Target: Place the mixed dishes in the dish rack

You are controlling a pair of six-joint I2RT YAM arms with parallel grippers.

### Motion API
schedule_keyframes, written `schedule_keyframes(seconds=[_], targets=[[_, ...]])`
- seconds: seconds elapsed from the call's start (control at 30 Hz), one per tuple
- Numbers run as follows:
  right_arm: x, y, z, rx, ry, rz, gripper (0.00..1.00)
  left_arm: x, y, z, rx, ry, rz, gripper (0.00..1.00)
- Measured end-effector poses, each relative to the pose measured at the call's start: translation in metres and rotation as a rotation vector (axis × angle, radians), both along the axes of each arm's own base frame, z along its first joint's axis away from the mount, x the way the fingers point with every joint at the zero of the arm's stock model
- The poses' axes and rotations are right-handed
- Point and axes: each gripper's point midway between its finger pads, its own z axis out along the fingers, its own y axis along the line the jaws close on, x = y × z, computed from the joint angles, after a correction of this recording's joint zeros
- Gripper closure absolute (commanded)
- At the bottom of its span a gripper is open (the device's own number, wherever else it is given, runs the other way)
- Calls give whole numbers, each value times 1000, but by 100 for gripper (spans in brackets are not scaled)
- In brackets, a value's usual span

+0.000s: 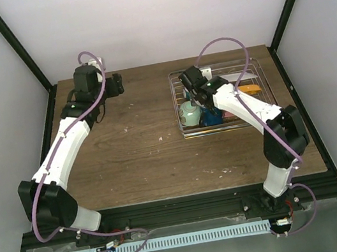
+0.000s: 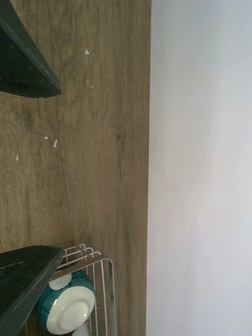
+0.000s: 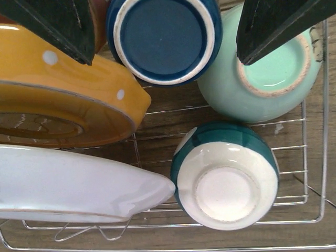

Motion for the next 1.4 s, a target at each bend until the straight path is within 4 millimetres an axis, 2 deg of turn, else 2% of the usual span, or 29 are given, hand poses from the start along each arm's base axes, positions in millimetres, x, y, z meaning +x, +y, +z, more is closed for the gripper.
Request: schedule_keyframes(seconds=[0.33,0.6,0.8,1.0,1.13,1.4], targets=[[4,-13,-9,-43,17,-31,25,-1,-4,-7,-5,24,-20,22],[0,-18,-26,-98,72,-40,25,2,-8,-20,-5,54,-36,22],[-2,-20,-28,-107,81,-40,25,4,-9,-26,-4,68,-41,22],[-14,-18,-35,-104,145,-17,25,4,-12,-31,-8,80,-53,22],[-24,-24,-43,-117,205,-15,24,6,-19,-39,-26,111,-91,23],[-26,-21,-46,-90,222,0,24,18,-33,-50,-86,197,-193,24]])
